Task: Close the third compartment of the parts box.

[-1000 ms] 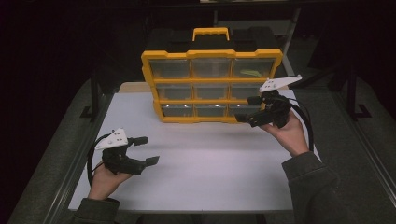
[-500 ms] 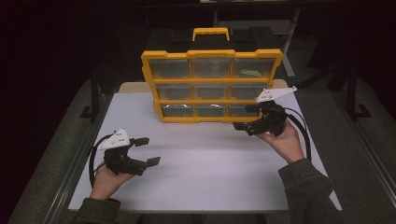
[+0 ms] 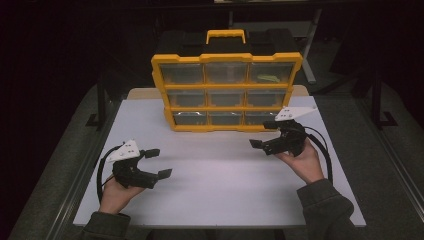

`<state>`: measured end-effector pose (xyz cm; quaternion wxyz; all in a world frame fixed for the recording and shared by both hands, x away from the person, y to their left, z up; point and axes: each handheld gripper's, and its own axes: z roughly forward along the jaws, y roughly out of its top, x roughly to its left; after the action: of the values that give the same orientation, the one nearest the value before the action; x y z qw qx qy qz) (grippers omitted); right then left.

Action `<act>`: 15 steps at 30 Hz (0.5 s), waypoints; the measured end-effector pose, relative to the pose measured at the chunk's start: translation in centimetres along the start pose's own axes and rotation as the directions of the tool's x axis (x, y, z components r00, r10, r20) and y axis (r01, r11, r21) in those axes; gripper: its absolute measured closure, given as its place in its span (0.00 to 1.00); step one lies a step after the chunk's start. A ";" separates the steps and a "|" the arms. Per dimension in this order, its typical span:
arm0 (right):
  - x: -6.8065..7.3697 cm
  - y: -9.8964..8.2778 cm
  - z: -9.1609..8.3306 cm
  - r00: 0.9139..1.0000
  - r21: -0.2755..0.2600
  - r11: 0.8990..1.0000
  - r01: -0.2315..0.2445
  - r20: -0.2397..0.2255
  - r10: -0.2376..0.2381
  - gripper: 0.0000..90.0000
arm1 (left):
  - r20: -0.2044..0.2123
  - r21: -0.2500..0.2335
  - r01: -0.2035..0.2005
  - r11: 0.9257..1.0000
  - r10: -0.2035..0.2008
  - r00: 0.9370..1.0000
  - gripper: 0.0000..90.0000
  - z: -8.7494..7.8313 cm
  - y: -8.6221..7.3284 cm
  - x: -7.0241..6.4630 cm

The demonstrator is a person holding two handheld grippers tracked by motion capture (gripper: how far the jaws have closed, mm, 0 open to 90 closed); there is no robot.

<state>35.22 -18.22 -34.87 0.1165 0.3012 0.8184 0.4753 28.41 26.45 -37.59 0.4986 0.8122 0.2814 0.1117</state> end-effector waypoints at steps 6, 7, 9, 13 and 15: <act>0.5 -1.1 -0.1 1.000 -0.008 1.000 0.003 0.011 -0.003 0.15 | -0.003 -0.003 0.007 1.000 -0.007 1.000 0.17 0.1 -0.3 -0.2; 0.6 -1.3 -0.1 1.000 -0.009 1.000 0.004 0.014 -0.004 0.15 | -0.004 -0.001 0.003 1.000 -0.003 1.000 0.18 0.1 -0.3 -0.2; 0.7 -1.7 -0.1 1.000 -0.013 1.000 0.007 0.019 -0.007 0.15 | -0.004 0.001 0.004 1.000 -0.004 1.000 0.18 0.0 -0.5 -0.2; 0.8 -2.6 -0.3 1.000 -0.009 1.000 0.003 0.027 -0.002 0.15 | 0.002 0.012 0.002 1.000 -0.002 1.000 0.18 0.1 -0.8 -0.4; 0.9 -3.0 -0.4 0.999 -0.010 1.000 0.011 0.042 -0.010 0.15 | 0.002 0.019 -0.004 1.000 0.004 1.000 0.18 0.2 -1.0 -0.5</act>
<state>33.16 -19.09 -37.11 0.1377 0.3063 0.8149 0.4725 27.77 26.39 -38.52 0.4907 0.8176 0.2806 0.1093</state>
